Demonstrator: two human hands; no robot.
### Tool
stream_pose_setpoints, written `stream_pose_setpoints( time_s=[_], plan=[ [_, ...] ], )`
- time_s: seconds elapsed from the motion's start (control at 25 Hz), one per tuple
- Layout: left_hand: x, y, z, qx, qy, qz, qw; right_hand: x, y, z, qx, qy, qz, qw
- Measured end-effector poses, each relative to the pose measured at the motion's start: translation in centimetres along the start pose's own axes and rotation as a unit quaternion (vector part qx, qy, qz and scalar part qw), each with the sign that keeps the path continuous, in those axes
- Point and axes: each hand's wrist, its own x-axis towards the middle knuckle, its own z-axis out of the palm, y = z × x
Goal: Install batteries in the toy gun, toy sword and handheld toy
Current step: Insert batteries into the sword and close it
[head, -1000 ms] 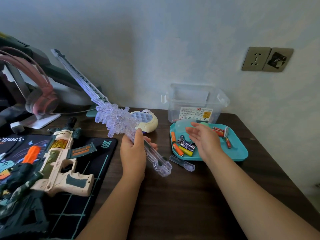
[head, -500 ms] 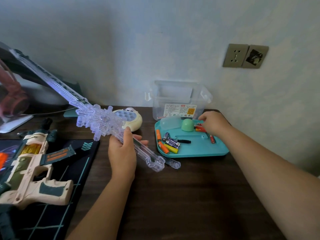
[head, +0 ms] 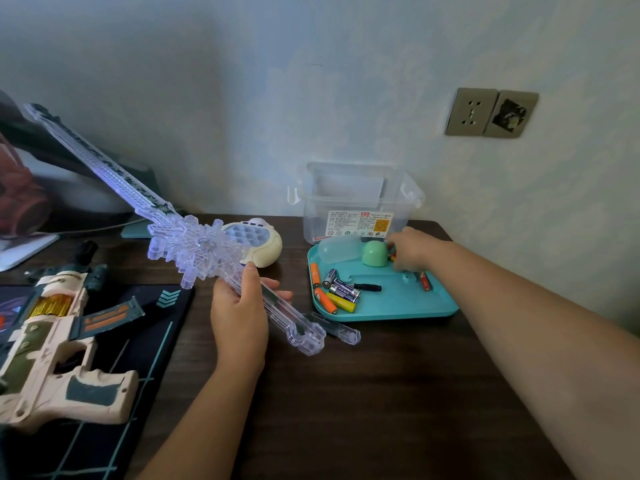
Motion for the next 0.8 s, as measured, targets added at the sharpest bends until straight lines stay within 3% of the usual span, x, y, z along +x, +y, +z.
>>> stream_pose_setpoints(
  time_s=[0.32,0.6,0.8],
  plan=[
    [0.1,-0.2,0.0,-0.002,0.002,-0.002,1.0,0.1,0.9,-0.9,-0.039,-0.016,0.013,0.999],
    [0.1,0.1,0.0,0.004,0.002,0.001,1.0,0.3,2.1,-0.7,0.086,0.012,0.034,0.996],
    [0.3,-0.2,-0.1,0.0,0.003,-0.001,1.0,-0.1,3.6,-0.4,0.24,0.108,0.079,0.962]
  ],
)
